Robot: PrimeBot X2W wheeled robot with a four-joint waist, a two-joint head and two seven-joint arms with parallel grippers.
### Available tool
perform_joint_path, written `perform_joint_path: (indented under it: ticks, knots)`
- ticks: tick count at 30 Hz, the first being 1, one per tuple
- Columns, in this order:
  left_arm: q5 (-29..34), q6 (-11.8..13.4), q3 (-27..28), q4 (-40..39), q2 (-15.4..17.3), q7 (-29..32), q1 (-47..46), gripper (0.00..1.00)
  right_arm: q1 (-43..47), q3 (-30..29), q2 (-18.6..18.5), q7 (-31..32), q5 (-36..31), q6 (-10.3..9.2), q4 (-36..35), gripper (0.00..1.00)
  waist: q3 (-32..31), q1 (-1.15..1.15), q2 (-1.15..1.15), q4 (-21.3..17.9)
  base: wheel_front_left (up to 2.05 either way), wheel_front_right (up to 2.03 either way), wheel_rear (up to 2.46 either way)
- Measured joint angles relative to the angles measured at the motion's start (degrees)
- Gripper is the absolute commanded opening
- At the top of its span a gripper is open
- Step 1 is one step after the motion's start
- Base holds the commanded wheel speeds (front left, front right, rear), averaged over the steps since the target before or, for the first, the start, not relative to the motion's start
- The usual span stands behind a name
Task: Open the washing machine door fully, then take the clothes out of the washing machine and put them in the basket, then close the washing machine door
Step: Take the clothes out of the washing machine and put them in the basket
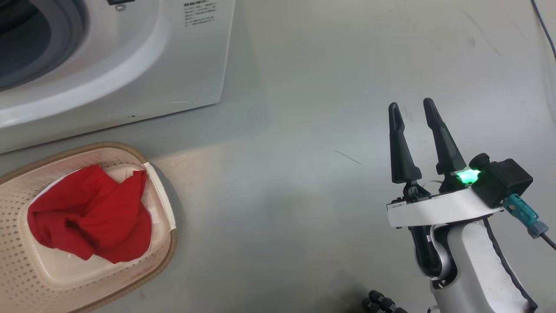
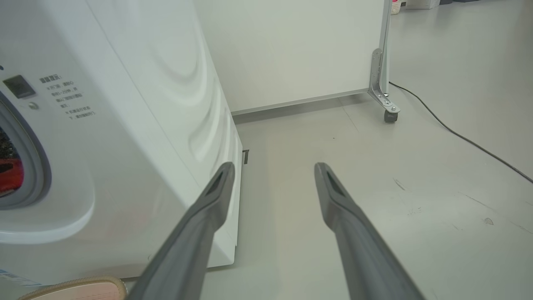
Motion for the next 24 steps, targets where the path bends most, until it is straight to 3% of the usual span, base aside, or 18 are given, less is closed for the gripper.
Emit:
perform_joint_path:
  ticks: [9, 24]
  knots:
    - [-0.01, 0.3, 1.32, 4.91, 1.41, 3.54, -5.33, 1.0, -0.81, 0.46, 0.03, 0.0, 0.62, -0.76, -0.14, 1.0, 2.8, 0.0, 0.0, -2.94, 0.0, 0.0, 0.0]
    - [0.62, 1.8, 1.86, 10.27, 2.64, 5.11, -10.61, 1.0, -1.82, 1.27, 0.08, 0.0, 1.1, -1.71, -0.33, 1.0, 4.74, 0.0, 0.0, -4.19, 0.0, 0.0, 0.0]
